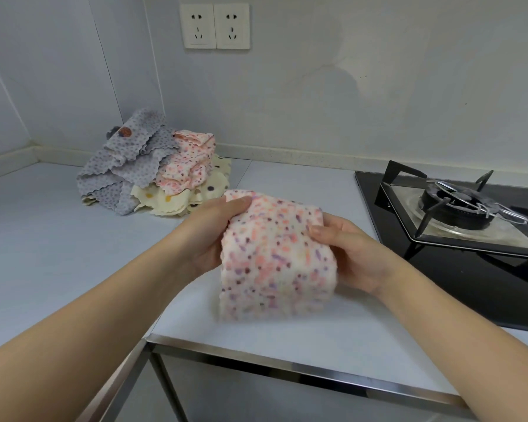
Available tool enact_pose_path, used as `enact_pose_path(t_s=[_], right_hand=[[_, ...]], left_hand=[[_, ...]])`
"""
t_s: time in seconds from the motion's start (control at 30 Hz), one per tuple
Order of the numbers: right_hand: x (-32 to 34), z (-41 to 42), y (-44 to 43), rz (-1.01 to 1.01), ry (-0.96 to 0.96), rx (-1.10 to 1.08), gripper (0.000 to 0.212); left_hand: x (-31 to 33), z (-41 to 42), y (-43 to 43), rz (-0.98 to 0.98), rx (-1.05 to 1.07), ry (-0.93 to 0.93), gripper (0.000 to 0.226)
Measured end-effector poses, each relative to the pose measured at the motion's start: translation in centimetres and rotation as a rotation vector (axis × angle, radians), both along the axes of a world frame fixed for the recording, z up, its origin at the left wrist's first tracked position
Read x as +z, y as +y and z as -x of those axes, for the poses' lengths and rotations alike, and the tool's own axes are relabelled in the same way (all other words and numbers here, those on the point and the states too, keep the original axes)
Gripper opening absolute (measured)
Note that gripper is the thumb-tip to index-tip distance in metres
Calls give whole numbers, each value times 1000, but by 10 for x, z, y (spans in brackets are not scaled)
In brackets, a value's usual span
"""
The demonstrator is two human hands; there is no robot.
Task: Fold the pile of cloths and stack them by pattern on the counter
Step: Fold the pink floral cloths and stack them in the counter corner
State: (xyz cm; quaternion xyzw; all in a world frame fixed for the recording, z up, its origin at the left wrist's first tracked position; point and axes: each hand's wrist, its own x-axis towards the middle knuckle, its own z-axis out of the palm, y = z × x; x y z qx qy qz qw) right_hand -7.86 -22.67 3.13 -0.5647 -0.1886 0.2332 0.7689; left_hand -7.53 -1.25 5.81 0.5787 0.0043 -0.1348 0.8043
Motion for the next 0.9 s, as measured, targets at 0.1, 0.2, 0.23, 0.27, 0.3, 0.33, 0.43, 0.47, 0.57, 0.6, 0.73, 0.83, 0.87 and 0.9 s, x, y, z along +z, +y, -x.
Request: enact_pose_path(t_s=[0.1, 0.2, 0.23, 0.27, 0.3, 0.33, 0.43, 0.47, 0.57, 0.6, 0.73, 0.83, 0.87, 0.9], right_hand=[[3, -3, 1, -34, 13, -42, 39], [-5, -7, 4, 216, -10, -176, 46], [-7, -7, 5, 313, -40, -194, 51], [-9, -5, 6, 388, -76, -201, 56], [-9, -4, 6, 437, -109, -202, 61], [-9, -3, 6, 459, -133, -201, 64], [-10, -3, 7, 542, -189, -242, 71], [-12, -2, 8, 612, -230, -285, 71], [-14, -1, 6, 918, -464, -484, 63], [-15, -1, 4, 1053, -612, -540, 57], [-14, -4, 3, 1043, -899, -554, 26], [-20, -9, 0, 1079, -882, -393, 42], [-21, -10, -2, 1098, -891, -365, 48], [-22, -12, -4, 1109, -903, -355, 51]], left_hand=[[2, -7, 2, -16, 26, -1, 31], [-9, -12, 9, -265, 123, -100, 21], [-13, -13, 12, -340, 132, -120, 19], [-16, -12, 14, -373, 119, -134, 23], [-19, -14, 17, -379, 96, -156, 32], [-22, -16, 19, -379, 78, -184, 44], [-31, -23, 19, -483, 117, -262, 72], [-35, -25, 20, -597, 157, -311, 76], [-46, -27, 24, -1007, 285, -522, 67], [-48, -26, 25, -1090, 309, -598, 55], [-47, -19, 20, -1281, 37, -769, 16], [-55, -18, 15, -1512, -197, -882, 62], [-55, -19, 16, -1513, -183, -906, 67], [-54, -18, 18, -1461, -150, -944, 63]])
